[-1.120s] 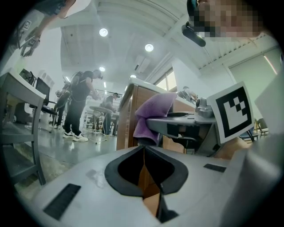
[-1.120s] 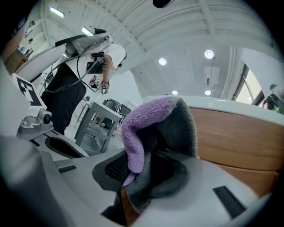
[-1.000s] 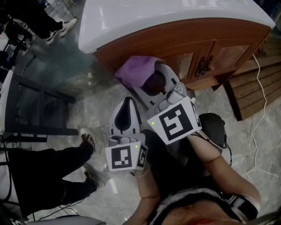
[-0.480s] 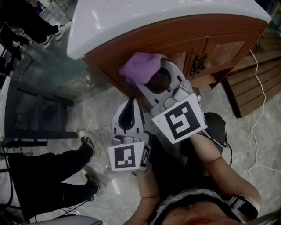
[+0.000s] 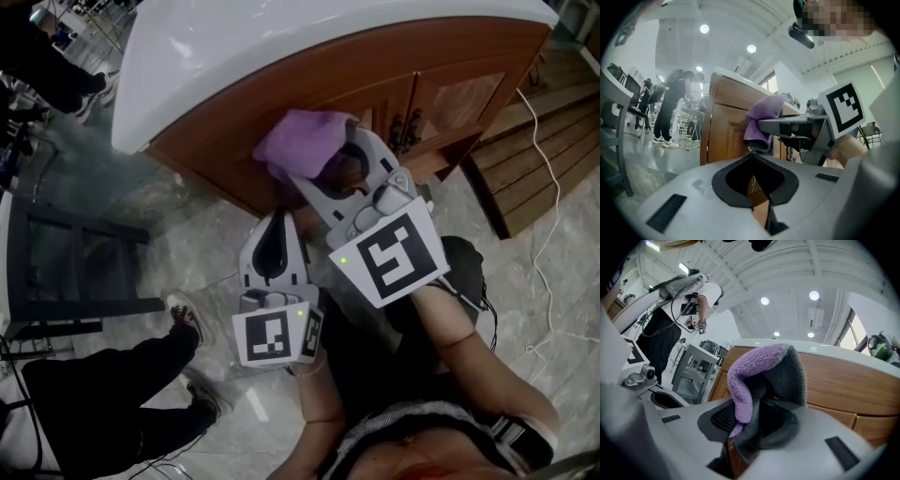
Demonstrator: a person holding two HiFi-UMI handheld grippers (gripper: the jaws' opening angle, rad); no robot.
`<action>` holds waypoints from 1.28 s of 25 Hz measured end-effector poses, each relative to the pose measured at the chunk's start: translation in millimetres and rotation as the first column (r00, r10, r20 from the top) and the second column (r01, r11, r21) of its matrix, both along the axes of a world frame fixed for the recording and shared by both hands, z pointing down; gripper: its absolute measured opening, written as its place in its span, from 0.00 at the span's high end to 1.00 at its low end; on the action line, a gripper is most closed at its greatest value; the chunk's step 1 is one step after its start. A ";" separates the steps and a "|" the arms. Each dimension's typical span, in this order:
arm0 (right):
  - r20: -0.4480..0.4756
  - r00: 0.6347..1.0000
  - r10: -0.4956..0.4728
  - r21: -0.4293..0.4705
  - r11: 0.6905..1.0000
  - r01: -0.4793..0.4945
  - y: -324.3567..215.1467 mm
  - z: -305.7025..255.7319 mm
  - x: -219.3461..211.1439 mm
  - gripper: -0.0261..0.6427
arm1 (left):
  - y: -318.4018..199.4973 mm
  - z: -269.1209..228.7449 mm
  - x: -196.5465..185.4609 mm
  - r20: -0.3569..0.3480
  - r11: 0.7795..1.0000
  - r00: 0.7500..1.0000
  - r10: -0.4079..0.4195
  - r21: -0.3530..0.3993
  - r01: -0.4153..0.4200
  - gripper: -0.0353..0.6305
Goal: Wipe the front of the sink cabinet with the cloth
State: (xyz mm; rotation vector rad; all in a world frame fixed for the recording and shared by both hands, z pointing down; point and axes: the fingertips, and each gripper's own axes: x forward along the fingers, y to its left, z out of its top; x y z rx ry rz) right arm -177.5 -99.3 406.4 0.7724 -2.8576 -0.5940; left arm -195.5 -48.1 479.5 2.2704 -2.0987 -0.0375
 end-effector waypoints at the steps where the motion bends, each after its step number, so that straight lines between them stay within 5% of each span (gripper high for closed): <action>1: 0.003 1.000 0.004 -0.005 1.000 -0.004 -1.7 -0.2 3.2 0.73 | -0.8 0.8 1.1 -0.002 1.000 1.000 0.005 0.000 -0.005 0.95; 32: 0.019 0.970 0.243 -0.045 0.969 -0.242 -55.1 0.1 102.9 0.72 | -7.3 26.9 20.0 -0.043 0.996 0.996 0.077 -0.037 -0.079 0.95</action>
